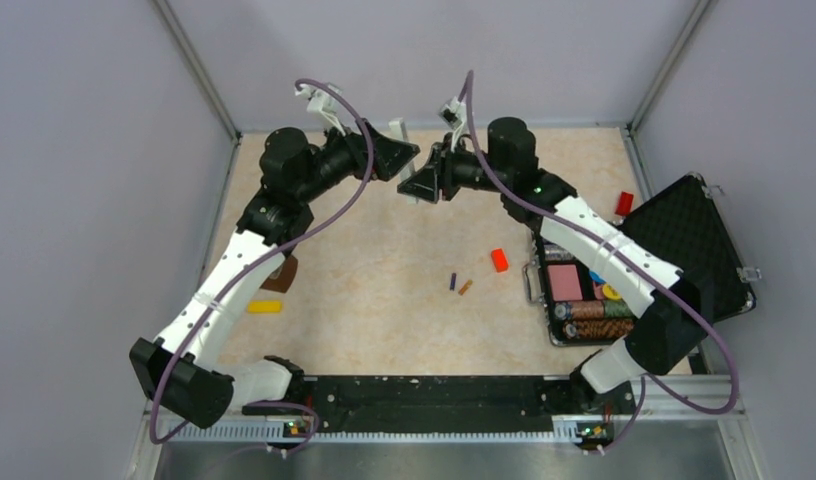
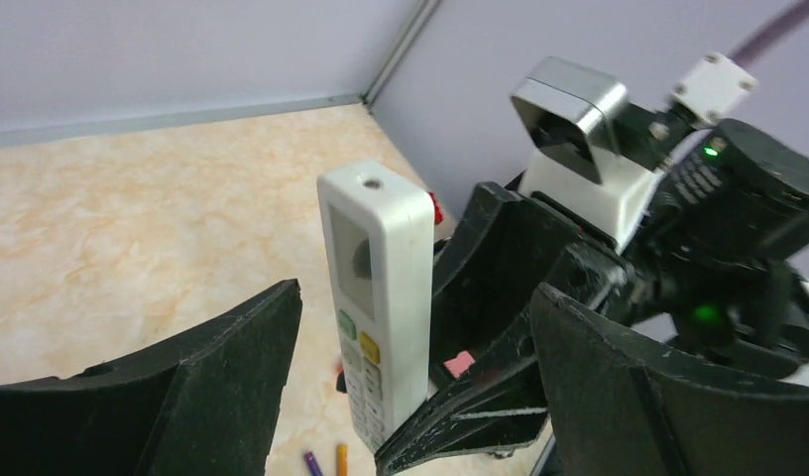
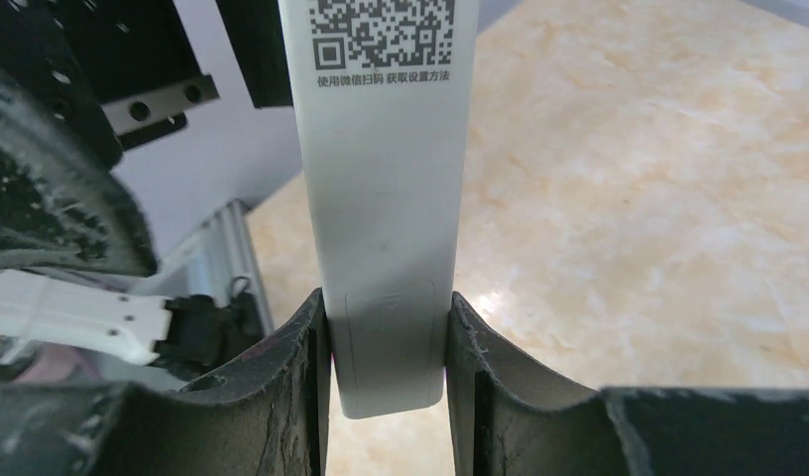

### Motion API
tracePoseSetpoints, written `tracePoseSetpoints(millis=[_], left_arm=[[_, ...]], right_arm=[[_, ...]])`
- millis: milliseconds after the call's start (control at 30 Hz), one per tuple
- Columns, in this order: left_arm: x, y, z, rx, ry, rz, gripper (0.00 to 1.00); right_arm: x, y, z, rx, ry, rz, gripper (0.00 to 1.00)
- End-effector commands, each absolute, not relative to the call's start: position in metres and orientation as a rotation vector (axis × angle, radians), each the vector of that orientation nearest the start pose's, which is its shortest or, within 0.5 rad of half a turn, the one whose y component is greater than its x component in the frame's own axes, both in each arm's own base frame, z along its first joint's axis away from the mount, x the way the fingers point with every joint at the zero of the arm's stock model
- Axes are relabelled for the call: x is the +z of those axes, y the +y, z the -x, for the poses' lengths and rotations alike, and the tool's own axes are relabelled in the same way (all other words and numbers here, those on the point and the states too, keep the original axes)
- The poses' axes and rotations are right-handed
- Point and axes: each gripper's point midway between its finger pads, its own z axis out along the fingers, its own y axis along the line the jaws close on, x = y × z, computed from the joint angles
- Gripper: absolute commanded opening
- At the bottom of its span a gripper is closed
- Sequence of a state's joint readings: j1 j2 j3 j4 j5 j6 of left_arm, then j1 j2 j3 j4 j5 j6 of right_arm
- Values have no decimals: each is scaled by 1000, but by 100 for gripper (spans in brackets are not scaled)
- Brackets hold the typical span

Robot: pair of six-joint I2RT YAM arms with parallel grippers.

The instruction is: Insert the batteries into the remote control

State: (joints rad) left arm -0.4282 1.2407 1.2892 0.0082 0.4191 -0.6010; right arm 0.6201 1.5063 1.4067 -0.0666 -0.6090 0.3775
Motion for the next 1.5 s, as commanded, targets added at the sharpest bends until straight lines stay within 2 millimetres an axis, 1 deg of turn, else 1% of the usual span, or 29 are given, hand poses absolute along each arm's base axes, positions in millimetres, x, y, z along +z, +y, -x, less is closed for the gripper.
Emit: tracePoseSetpoints(millis=[0, 100, 200, 300, 400, 467, 633, 800, 833, 900, 933, 1000, 1033, 1067, 1100, 1167, 1200, 1300, 1333, 1367, 1400, 1467], left_arm=[[398, -238, -342, -979, 1651, -170, 88], [385, -226, -356, -902, 1691, -68, 81], [373, -220, -362, -861, 1738, -16, 74], [362, -224, -361, -887, 1787, 4, 69], [349, -231, -358, -928, 1846, 12, 68], [343, -235, -355, -957, 1870, 13, 68], [336, -242, -349, -1021, 1901, 12, 67], [333, -252, -345, -1119, 1889, 35, 65], [331, -253, -345, -1129, 1890, 41, 63], [332, -253, -345, -1138, 1883, 41, 54], [333, -254, -345, -1145, 1881, 36, 47], [337, -256, -344, -1154, 1871, 27, 28], [339, -256, -344, -1161, 1870, 31, 17], [343, -256, -343, -1180, 1866, 39, 8], [349, -257, -340, -1210, 1853, 47, 1], [360, -256, -337, -1246, 1813, 67, 0], [369, -254, -336, -1259, 1778, 73, 0], [390, -244, -335, -1266, 1691, 91, 0], [396, -240, -335, -1262, 1666, 97, 0], [402, -236, -336, -1258, 1642, 101, 0], [408, -232, -337, -1253, 1623, 103, 0], [418, -225, -338, -1252, 1594, 111, 0]], right_arm=[[341, 341, -311, 887, 1720, 765, 0], [335, 344, -310, 809, 1713, 785, 0], [331, 346, -310, 740, 1704, 808, 0], [327, 347, -310, 692, 1701, 817, 0], [327, 348, -313, 653, 1682, 838, 0], [328, 349, -315, 631, 1676, 841, 1], [326, 354, -313, 635, 1668, 868, 1], [327, 355, -310, 653, 1666, 885, 1], [326, 356, -309, 658, 1667, 888, 1], [325, 355, -310, 652, 1673, 880, 1], [325, 354, -311, 646, 1678, 871, 1], [325, 351, -313, 635, 1695, 839, 3], [325, 350, -313, 636, 1698, 826, 7], [330, 348, -312, 644, 1694, 806, 10], [336, 347, -311, 665, 1698, 773, 12], [350, 344, -308, 691, 1702, 731, 18], [356, 343, -306, 708, 1706, 712, 28], [371, 336, -300, 758, 1709, 653, 69], [377, 333, -298, 782, 1704, 630, 80], [384, 328, -296, 813, 1695, 602, 88], [390, 322, -297, 857, 1698, 551, 95], [401, 311, -298, 963, 1689, 465, 99]])
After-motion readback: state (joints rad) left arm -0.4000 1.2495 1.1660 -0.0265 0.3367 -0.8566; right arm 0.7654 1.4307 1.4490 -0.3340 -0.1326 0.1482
